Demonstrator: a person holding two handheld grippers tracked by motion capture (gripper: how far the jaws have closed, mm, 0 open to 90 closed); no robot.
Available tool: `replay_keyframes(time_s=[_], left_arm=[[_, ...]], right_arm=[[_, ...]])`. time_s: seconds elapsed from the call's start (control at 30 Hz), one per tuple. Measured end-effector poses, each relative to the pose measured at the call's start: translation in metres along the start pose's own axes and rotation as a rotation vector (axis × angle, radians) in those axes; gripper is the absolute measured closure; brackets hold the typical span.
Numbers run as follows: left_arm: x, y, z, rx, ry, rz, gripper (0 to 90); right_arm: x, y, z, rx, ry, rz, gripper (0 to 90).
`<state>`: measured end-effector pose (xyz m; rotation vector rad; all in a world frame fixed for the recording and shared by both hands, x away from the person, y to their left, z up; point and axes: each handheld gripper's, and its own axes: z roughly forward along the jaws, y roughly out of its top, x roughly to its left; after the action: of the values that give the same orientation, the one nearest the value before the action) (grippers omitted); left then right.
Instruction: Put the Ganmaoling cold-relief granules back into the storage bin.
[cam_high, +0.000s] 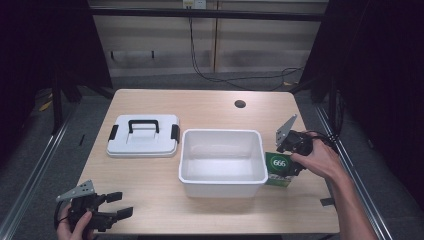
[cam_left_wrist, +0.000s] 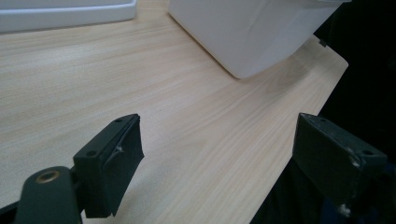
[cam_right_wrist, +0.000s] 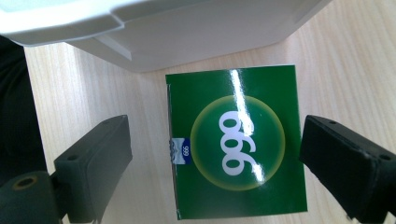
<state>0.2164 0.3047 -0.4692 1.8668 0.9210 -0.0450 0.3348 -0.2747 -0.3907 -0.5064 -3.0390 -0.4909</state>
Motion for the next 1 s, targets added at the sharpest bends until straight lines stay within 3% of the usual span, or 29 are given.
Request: replay_keyframes(time_s=[0.43, 0.6, 0.67, 0.8, 1.0], left_arm=[[0.0, 0.0, -0.001, 0.0, 0.001, 0.004, 16.0], [0.0, 0.0, -0.001, 0.0, -0.002, 0.003, 16.0], [0.0, 0.0, -0.001, 0.0, -0.001, 0.003, 16.0], [0.0, 0.0, -0.001, 0.0, -0.001, 0.004, 16.0], [0.0, 0.0, -0.001, -0.003, 0.006, 0.004, 16.0]], right_arm=[[-0.007, 0.015, 0.01, 0.135, -0.02, -0.059, 8.5], [-0.011, 0.018, 0.024, 0.201, -0.011, -0.083, 8.6], [-0.009, 0.019, 0.026, 0.232, -0.017, -0.061, 8.6], [-0.011, 0.019, 0.031, 0.251, -0.018, -0.087, 9.8], [-0.01, 0.02, 0.037, 0.291, -0.024, -0.086, 12.6]])
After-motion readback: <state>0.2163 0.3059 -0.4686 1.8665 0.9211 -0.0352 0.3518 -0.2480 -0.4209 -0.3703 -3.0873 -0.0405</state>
